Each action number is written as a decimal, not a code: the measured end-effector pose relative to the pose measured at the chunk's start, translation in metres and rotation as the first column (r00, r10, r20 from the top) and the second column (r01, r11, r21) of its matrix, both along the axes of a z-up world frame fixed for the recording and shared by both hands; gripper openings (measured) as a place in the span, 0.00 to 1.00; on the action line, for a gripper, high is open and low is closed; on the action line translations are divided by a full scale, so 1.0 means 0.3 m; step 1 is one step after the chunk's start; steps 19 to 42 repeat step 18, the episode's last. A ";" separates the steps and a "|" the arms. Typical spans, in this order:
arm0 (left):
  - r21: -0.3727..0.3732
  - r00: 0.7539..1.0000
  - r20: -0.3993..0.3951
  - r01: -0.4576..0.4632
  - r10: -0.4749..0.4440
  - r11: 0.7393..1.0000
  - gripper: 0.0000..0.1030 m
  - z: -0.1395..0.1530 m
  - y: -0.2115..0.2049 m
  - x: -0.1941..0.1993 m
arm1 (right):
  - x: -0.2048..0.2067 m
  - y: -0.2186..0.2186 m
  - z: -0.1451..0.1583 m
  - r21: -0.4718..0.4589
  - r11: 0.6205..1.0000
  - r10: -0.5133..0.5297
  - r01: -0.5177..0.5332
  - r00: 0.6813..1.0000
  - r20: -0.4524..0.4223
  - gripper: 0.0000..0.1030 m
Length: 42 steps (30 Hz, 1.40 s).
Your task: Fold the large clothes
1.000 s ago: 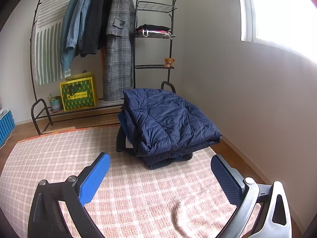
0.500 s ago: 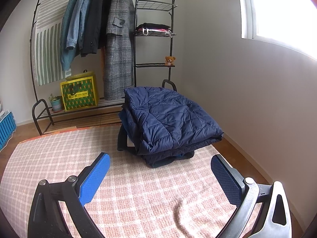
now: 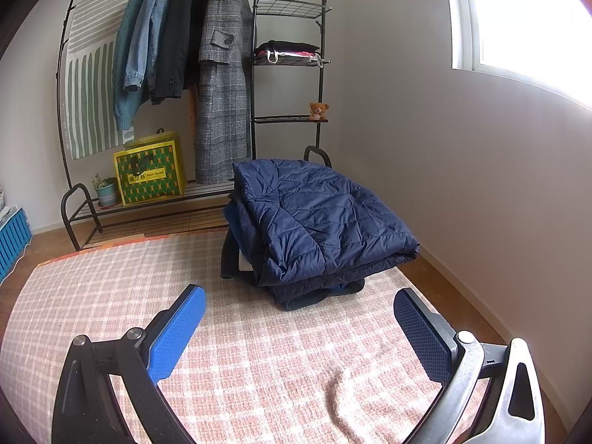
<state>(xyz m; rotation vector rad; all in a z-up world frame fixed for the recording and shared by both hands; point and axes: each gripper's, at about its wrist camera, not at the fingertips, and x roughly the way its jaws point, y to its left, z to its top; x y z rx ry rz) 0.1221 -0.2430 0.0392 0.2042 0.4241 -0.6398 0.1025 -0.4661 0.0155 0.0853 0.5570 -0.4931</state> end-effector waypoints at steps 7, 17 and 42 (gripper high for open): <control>0.001 1.000 0.001 0.001 -0.001 1.000 1.00 0.001 -0.002 -0.003 | 0.000 0.001 0.000 0.000 1.000 0.001 -0.001 1.000 0.000 1.00; 0.004 1.000 0.029 -0.012 0.011 1.000 1.00 0.005 0.014 0.004 | -0.001 0.009 -0.014 -0.001 1.000 0.003 -0.003 1.000 -0.006 1.00; 0.002 1.000 0.019 -0.004 0.004 1.000 1.00 0.006 0.017 0.005 | -0.002 0.009 -0.014 0.000 1.000 0.003 -0.003 1.000 -0.005 1.00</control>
